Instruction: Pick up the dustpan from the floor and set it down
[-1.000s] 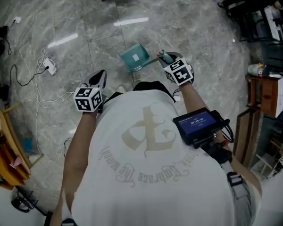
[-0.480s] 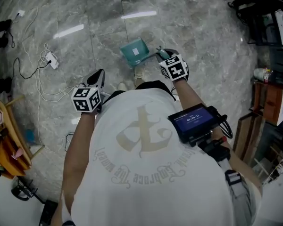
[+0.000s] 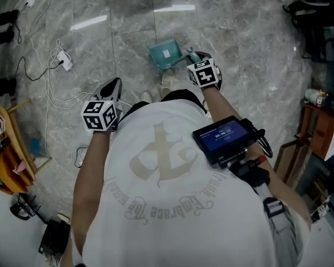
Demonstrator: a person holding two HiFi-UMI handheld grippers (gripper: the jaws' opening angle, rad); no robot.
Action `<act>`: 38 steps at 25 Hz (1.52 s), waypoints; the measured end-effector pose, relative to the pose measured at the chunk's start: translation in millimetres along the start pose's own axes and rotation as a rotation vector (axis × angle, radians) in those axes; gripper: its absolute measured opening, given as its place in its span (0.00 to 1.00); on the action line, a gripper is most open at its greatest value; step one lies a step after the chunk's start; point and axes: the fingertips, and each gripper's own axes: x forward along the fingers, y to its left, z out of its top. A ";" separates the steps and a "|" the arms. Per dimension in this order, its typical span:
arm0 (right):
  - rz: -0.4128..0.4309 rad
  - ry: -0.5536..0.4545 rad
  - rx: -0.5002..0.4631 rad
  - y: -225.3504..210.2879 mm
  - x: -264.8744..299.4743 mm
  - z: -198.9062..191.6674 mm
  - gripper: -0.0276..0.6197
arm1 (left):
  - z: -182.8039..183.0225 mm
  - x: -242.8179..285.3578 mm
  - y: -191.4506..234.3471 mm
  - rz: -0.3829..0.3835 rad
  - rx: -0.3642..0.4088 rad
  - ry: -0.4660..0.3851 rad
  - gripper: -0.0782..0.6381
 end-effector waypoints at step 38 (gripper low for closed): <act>-0.146 0.062 0.154 -143.6 75.5 -19.7 0.21 | 24.9 17.9 -29.7 0.197 -0.093 0.023 0.13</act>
